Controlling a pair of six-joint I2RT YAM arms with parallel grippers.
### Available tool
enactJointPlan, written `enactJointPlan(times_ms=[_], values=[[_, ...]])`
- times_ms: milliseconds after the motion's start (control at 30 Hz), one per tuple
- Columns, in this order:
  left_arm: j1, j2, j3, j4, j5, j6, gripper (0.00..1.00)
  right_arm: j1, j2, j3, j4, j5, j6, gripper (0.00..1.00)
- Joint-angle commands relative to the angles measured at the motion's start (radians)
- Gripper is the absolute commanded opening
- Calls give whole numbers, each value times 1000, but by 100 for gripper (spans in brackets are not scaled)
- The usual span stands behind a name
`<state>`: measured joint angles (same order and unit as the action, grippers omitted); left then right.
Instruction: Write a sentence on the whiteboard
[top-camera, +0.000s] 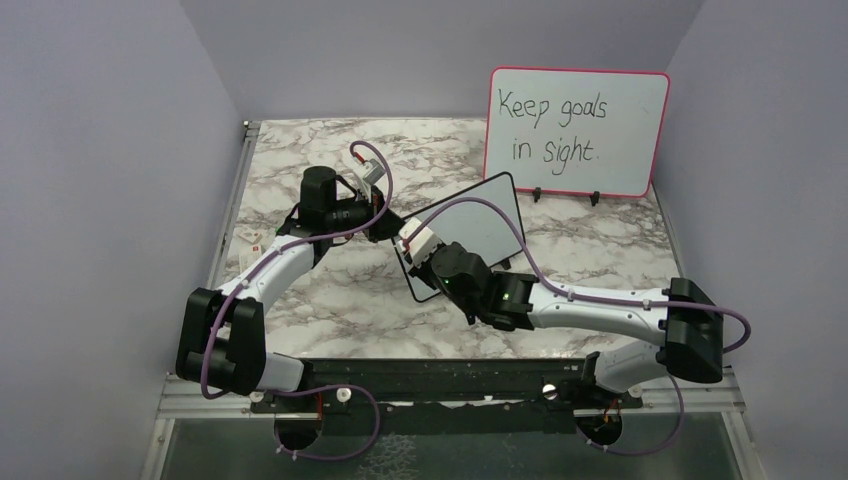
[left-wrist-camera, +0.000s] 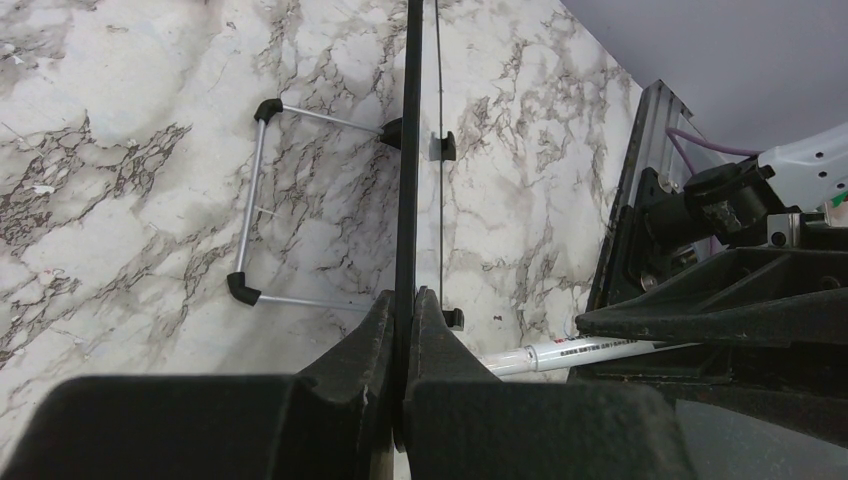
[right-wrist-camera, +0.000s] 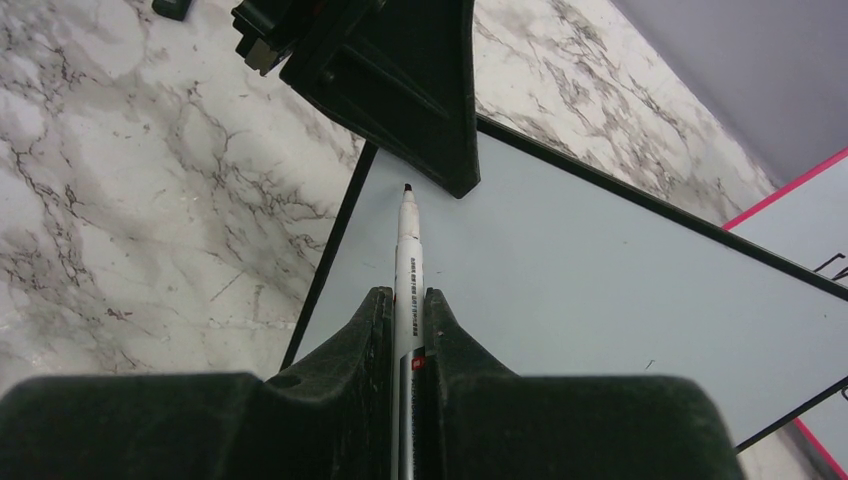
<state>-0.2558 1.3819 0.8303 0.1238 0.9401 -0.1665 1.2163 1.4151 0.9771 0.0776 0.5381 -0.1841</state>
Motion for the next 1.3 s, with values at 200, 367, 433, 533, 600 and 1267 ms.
enactJointPlan(times_ms=[200, 367, 433, 533, 600, 1267], values=[[-11, 10, -3, -96, -96, 84, 0, 6, 39, 47, -20, 37, 15, 1], [-11, 8, -3, -98, -96, 84, 0, 6, 49, 59, -42, 45, 21, 0], [-11, 8, -3, -98, -96, 84, 0, 6, 55, 63, -57, 48, 26, 0], [-11, 9, -2, -98, -95, 84, 0, 6, 62, 73, -76, 54, 38, 0], [-11, 8, -3, -98, -96, 84, 0, 5, 63, 77, -100, 56, 45, 1], [-11, 12, -1, -102, -104, 86, 0, 6, 59, 81, -229, -8, 101, 0]])
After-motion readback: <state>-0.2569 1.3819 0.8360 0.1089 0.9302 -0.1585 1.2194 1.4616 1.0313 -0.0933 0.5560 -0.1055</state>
